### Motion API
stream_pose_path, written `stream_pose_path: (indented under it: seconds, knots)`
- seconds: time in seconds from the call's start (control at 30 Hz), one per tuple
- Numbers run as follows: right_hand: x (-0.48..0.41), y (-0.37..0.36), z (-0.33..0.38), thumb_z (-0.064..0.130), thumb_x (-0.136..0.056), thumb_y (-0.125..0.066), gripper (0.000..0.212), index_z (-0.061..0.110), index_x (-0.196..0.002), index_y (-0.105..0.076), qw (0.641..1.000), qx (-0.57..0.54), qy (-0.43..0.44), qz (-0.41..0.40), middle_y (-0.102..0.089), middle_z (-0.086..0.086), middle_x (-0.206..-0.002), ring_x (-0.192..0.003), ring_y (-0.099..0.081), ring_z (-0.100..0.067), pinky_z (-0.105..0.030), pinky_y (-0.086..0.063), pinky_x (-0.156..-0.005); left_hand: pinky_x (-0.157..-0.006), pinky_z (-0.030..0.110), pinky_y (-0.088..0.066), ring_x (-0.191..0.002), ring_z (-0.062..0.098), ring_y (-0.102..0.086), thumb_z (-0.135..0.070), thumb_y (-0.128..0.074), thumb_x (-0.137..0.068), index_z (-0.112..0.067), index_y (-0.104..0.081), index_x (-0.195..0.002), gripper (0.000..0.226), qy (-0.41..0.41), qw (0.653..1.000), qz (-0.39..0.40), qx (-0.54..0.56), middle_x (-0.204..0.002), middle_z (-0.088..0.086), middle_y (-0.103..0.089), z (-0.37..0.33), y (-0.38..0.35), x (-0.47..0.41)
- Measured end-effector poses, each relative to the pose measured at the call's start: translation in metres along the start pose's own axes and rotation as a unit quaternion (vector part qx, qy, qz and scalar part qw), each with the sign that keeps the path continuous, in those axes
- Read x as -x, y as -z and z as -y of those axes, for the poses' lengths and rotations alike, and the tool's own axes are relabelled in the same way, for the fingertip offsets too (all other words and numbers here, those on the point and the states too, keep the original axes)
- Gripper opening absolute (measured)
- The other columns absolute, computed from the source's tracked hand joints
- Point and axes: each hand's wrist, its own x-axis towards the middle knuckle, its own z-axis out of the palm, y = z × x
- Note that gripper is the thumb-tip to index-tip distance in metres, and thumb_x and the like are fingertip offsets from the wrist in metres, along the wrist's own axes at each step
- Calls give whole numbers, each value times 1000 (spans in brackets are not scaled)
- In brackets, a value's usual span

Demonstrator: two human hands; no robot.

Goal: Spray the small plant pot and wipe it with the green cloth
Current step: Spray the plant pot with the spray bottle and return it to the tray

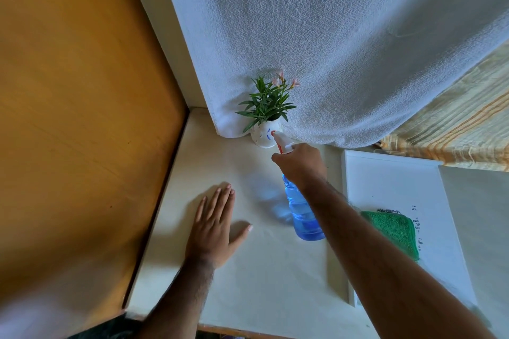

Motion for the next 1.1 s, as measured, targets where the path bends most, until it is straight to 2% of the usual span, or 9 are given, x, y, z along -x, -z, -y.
stream_pose_path:
  seconds: [0.2, 0.33, 0.5, 0.63, 0.7, 0.77, 0.9, 1.0, 1.1]
  knots:
    - [8, 12, -13, 39, -74, -63, 20, 26, -63, -55, 996, -76, 19, -41, -65, 7, -65, -74, -65, -24, -29, -47, -66, -127, 50, -24, -159, 20, -22, -73, -41, -95, -13, -27, -162, 91, 2, 1000, 12, 12, -172, 4, -27, 2, 1, 0]
    - [24, 36, -34, 34, -74, -64, 24, 11, -76, -71, 965, -231, 46, -117, -74, -7, -65, -64, -72, -29, -39, -58, -62, -125, 52, -28, -158, 23, -27, -70, -46, -93, -12, -30, -161, 91, 5, 1000, 17, 17, -171, 6, -29, 1, 2, -1]
    - [36, 76, -52, 15, -81, -68, 16, 19, -92, -78, 903, -351, 129, -211, -73, 11, -60, -55, -66, 0, -17, -50, -57, -124, 54, -31, -156, 25, -30, -68, -46, -91, -9, -32, -160, 92, 2, 1000, 18, 10, -170, 9, -30, 2, 4, -1]
    - [27, 118, -71, 30, -88, -78, 12, 24, -97, -75, 873, -346, 166, -301, -78, -3, -88, -74, -73, -20, -36, -59, -73, -123, 56, -33, -155, 28, -32, -67, -45, -91, -7, -32, -159, 92, -7, 1000, 16, 9, -169, 11, -30, 0, 4, -1]
    - [20, 132, -83, 30, -87, -80, 25, 40, -108, -71, 852, -349, 190, -340, -77, 2, -101, -86, -73, -25, -34, -57, -81, -123, 56, -33, -155, 29, -33, -67, -44, -91, -6, -32, -159, 92, -11, 1000, 15, 8, -169, 12, -31, 0, 4, -1]
    - [10, 140, -98, 34, -87, -80, 41, 29, -126, -70, 848, -336, 181, -368, -76, 2, -105, -91, -73, -18, -26, -54, -84, -123, 57, -33, -154, 30, -34, -67, -43, -91, -6, -32, -159, 92, -11, 1000, 17, 7, -169, 12, -31, -1, 3, -1]
    - [-5, 141, -124, 53, -84, -79, 51, 16, -118, -69, 860, -306, 160, -376, -72, 5, -91, -74, -62, 4, -29, -55, -78, -123, 57, -32, -154, 30, -36, -67, -42, -91, -6, -33, -159, 91, -10, 1000, 26, 0, -168, 11, -32, -2, 4, -2]
    - [-11, 133, -137, 41, -85, -82, 43, 40, -126, -67, 865, -310, 176, -354, -61, 23, -70, -65, -56, 8, -25, -54, -72, -124, 55, -31, -154, 30, -35, -68, -41, -92, -8, -30, -160, 92, -7, 999, 37, -5, -169, 10, -31, -1, 5, -2]
    - [-9, 126, -143, 52, -84, -81, 24, 53, -102, -65, 870, -311, 177, -338, -58, 21, -65, -69, -58, 4, -25, -54, -71, -123, 55, -32, -154, 30, -36, -68, -42, -92, -8, -31, -160, 91, -8, 999, 37, -7, -169, 10, -32, 0, 5, -2]
